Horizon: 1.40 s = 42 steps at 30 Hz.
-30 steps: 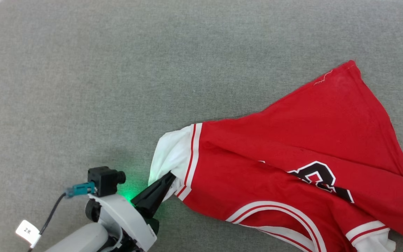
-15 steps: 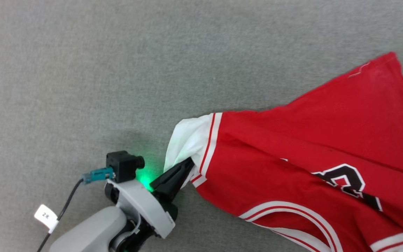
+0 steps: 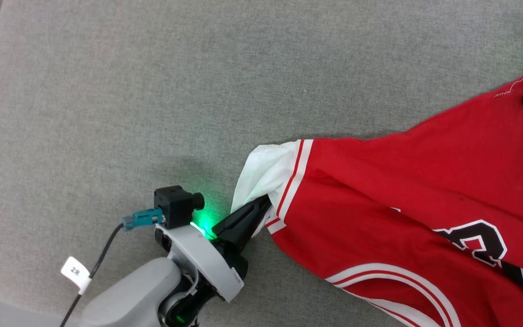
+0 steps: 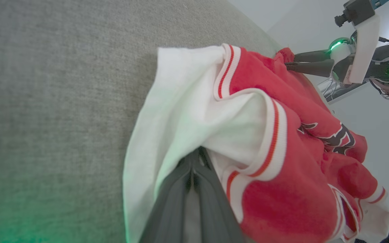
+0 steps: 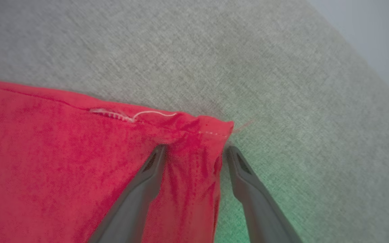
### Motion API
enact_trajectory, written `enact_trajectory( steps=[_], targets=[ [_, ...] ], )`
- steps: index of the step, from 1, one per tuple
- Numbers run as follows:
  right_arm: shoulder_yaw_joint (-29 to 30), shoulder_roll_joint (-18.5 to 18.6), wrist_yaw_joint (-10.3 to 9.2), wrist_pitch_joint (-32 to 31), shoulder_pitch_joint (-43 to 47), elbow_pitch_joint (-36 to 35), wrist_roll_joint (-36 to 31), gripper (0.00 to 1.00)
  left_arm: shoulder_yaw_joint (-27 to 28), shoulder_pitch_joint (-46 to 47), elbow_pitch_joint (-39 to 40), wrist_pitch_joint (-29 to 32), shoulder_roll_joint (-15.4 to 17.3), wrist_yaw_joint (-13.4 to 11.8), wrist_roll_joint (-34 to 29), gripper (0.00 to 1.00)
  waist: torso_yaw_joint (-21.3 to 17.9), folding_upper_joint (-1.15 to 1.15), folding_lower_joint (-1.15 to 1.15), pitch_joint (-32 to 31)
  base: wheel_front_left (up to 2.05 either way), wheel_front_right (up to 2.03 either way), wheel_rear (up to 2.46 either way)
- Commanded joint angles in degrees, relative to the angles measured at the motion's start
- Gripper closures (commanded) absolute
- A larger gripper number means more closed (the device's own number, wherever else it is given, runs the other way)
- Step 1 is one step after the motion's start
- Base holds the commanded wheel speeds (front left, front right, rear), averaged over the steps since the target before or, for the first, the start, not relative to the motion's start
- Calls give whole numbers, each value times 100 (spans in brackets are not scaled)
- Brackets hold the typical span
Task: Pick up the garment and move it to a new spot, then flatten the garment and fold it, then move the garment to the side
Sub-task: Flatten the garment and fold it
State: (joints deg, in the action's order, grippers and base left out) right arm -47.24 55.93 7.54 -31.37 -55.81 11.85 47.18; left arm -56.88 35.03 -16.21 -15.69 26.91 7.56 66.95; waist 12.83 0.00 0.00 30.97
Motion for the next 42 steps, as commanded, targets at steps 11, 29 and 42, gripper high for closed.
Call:
enact_trajectory(
  steps=[11, 29, 42],
  targets=[
    [-146, -54, -11, 1210, -573, 783, 699, 100, 522, 348, -288, 61, 330, -48, -319, 100, -276, 0, 0, -310, 0, 0, 0],
    [1128, -1438, -12, 3583, -3427, 3394, -175, 100, 1563, 5204, -2268, 194, -224, -18, -555, 100, -1150, 0, 0, -131, 0, 0, 0],
    [1246, -1926, -15, 4496, -3781, 4294, -459, 100, 2578, 5508, -2223, 48, -490, -18, -1165, 100, -1288, 0, 0, -241, 0, 0, 0]
  ],
)
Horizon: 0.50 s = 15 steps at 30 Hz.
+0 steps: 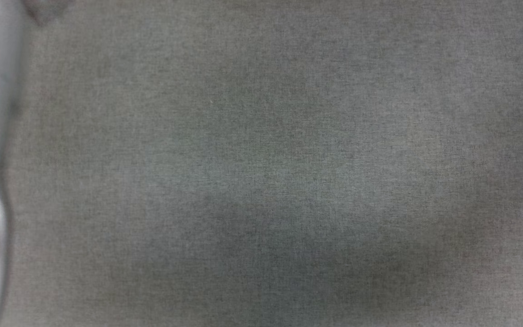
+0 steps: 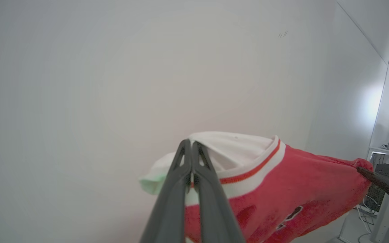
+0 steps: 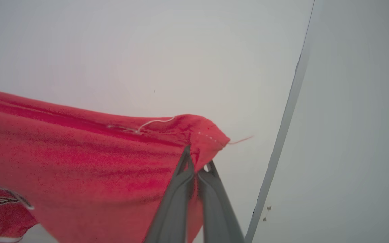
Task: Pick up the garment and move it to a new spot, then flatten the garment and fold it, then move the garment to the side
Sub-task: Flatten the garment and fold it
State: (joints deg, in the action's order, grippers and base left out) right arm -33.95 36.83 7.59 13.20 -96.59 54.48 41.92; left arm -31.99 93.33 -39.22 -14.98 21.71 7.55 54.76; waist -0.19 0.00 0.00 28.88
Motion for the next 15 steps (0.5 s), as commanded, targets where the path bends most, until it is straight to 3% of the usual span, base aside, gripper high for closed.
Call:
enact_trajectory(
  steps=[1, 7, 15],
  targets=[
    [-142, -7, -19, 41, 467, -21, 161, 100, 108, -589, 189, -24, 55, -17, 57, 100, 20, 0, 0, -44, 0, 0, 0],
    [-747, 358, -16, -126, 2039, -735, 790, 100, 129, -2828, 1116, -24, -101, -16, 552, 100, 96, 0, 0, -85, 0, 0, 0],
    [-1306, 1272, -15, -144, 4134, -2443, 1655, 100, -83, -5246, 2383, -25, 85, -15, 944, 100, 155, 0, 0, -222, 0, 0, 0]
  ],
)
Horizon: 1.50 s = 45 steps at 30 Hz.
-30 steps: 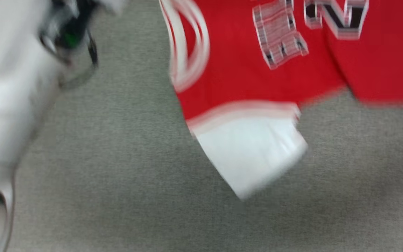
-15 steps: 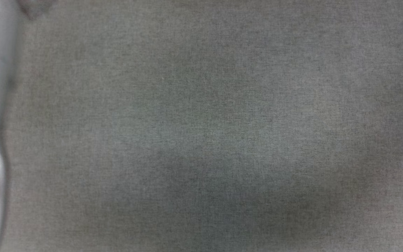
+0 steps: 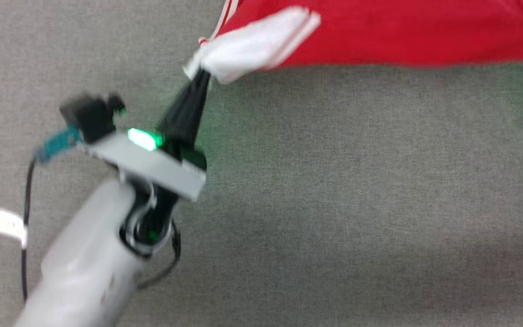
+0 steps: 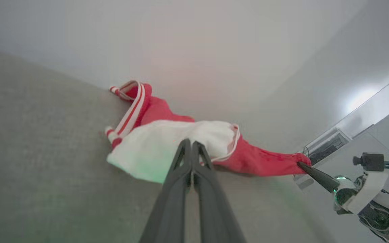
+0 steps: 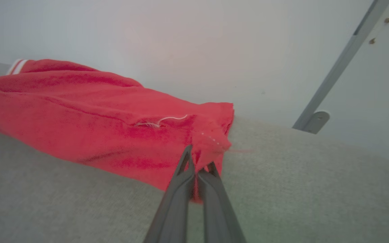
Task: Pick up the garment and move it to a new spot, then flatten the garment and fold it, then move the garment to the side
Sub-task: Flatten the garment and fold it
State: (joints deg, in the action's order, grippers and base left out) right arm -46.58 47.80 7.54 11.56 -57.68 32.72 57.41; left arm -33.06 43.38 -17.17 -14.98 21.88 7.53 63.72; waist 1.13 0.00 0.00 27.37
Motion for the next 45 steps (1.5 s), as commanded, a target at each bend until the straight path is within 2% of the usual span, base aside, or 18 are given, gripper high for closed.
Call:
enact_trajectory(
  steps=[1, 3, 4, 8, 17, 21, 27, 30, 33, 36, 40, 45],
  targets=[
    [-24, 303, -11, 41, 458, -448, 212, 100, 3, -470, 337, -25, 98, -13, 84, 100, 24, 0, 0, -114, 0, 0, 0],
    [-32, 534, -11, 49, 897, -848, 327, 100, -18, -922, 631, -25, 225, -13, 149, 100, 18, 0, 0, -212, 0, 0, 0],
    [-32, 534, -11, 49, 897, -848, 327, 100, -18, -922, 631, -25, 225, -13, 149, 100, 18, 0, 0, -212, 0, 0, 0],
    [-8, 1002, -11, -121, 1672, -1532, 516, 100, -173, -1632, 1100, -25, 561, -13, 83, 100, 7, 0, 0, -417, 0, 0, 0],
    [445, 1986, -11, -515, 3449, -2921, 1040, 100, -244, -3049, 2031, -25, 1133, -13, -34, 100, -3, 0, 0, -823, 0, 0, 0],
    [696, 2247, -10, -474, 4208, -3471, 1219, 100, -320, -3680, 2369, -13, 1491, -13, -33, 100, -47, 0, 0, -897, 0, 0, 0],
    [1232, 2486, -10, -349, 5029, -3942, 1325, 100, -376, -4173, 2999, 13, 1785, -90, -27, 100, -61, 0, 0, -979, 0, 0, 0],
    [1515, 2369, -10, -341, 5194, -4022, 1246, 100, -377, -3852, 3114, 178, 1810, -105, -116, 100, -20, 0, 0, -1004, 0, 0, 0],
    [1905, 1792, -10, -622, 4799, -3849, 972, 100, -422, -2622, 2806, 676, 1533, -17, 159, 100, -34, 0, 0, -1004, 0, 0, 0],
    [1961, 1435, -10, -831, 4436, -3590, 816, 100, -526, -1898, 2488, 904, 1393, 8, 388, 100, -89, 0, 0, -956, 0, 0, 0],
    [2019, 960, -10, -1033, 3922, -3150, 763, 100, -663, -1085, 1924, 1003, 1341, -2, 670, 100, -166, 0, 0, -808, 0, 0, 0],
    [2044, 322, -10, -1081, 3273, -2462, 825, 100, -869, -385, 865, 872, 1095, 0, 830, 100, -293, 0, 0, -571, 0, 0, 0]
  ],
)
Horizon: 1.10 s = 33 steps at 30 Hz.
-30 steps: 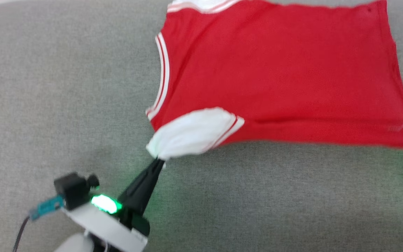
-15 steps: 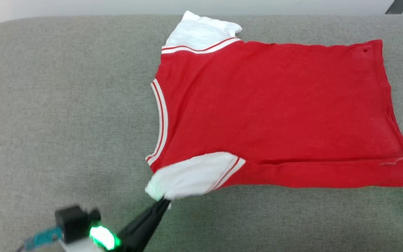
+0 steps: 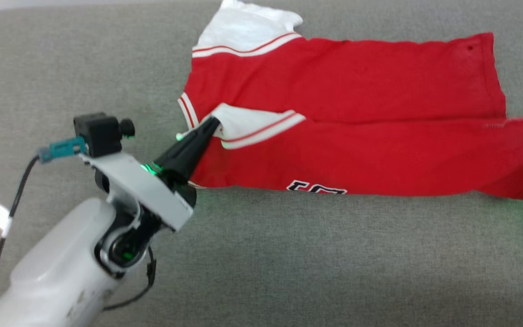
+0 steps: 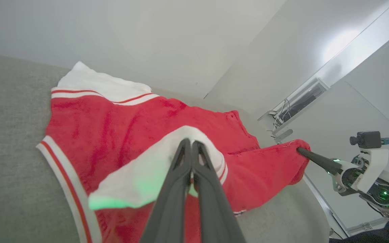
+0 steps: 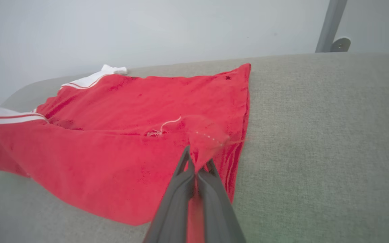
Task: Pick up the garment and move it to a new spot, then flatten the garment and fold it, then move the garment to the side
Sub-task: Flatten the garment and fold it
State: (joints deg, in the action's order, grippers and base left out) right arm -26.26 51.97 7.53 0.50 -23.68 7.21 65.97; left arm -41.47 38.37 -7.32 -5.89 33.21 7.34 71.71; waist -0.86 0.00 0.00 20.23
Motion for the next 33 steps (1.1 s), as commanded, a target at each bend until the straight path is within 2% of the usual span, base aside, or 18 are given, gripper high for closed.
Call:
enact_trajectory(
  steps=[1, 5, 8, 17, 18, 19, 20, 21, 25, 29, 32, 33],
  targets=[
    [-14, -210, -9, 32, -258, 220, -45, 100, -67, 230, -362, -68, -107, 19, 53, 100, -109, 0, 0, 199, 0, 0, 0],
    [-148, -613, -9, 99, -747, 818, -108, 100, -179, 605, -1172, -288, -272, 16, 64, 100, -168, 0, 0, 429, 0, 0, 0],
    [-335, -753, -9, 158, -1001, 1133, -217, 100, -411, 834, -1609, -356, -406, 16, 20, 100, -142, 0, 0, 575, 0, 0, 0],
    [-901, -877, -9, 518, -1387, 1669, -445, 100, -1095, 1104, -2425, -498, -441, 4, 33, 100, -103, 0, 0, 610, 0, 0, 0],
    [-958, -877, -9, 585, -1408, 1725, -470, 98, -1164, 1131, -2470, -545, -440, 4, 6, 97, -91, 0, 0, 570, 0, 0, 0],
    [-1004, -874, -9, 658, -1428, 1760, -488, 67, -1211, 1157, -2514, -592, -423, 4, 1, 55, -78, 0, 0, 524, 0, 0, 0],
    [-1030, -880, -9, 733, -1428, 1799, -492, 24, -1258, 1192, -2513, -630, -398, 4, -31, 7, -68, 0, 0, 464, 0, 0, 0],
    [-1056, -864, -9, 811, -1412, 1825, -509, 0, -1277, 1229, -2485, -678, -376, 4, -25, 0, -51, 0, 0, 401, 0, 0, 0],
    [-1073, -776, -9, 1099, -1256, 1812, -514, 0, -1425, 1325, -2309, -656, -95, 6, -50, 0, 8, 0, 0, 125, 0, 0, 0],
    [-980, -697, -9, 1266, -1044, 1708, -469, 0, -1602, 1405, -2094, -137, 310, 5, -31, 0, 43, 0, 0, -136, 0, 0, 0],
    [-927, -670, -9, 1317, -900, 1588, -484, 0, -1746, 1384, -1810, 619, 540, -145, 180, 0, 29, 0, 0, -250, 0, 0, 0],
    [-927, -670, -9, 1317, -900, 1588, -484, 0, -1746, 1384, -1810, 619, 540, -145, 180, 0, 29, 0, 0, -250, 0, 0, 0]
  ],
)
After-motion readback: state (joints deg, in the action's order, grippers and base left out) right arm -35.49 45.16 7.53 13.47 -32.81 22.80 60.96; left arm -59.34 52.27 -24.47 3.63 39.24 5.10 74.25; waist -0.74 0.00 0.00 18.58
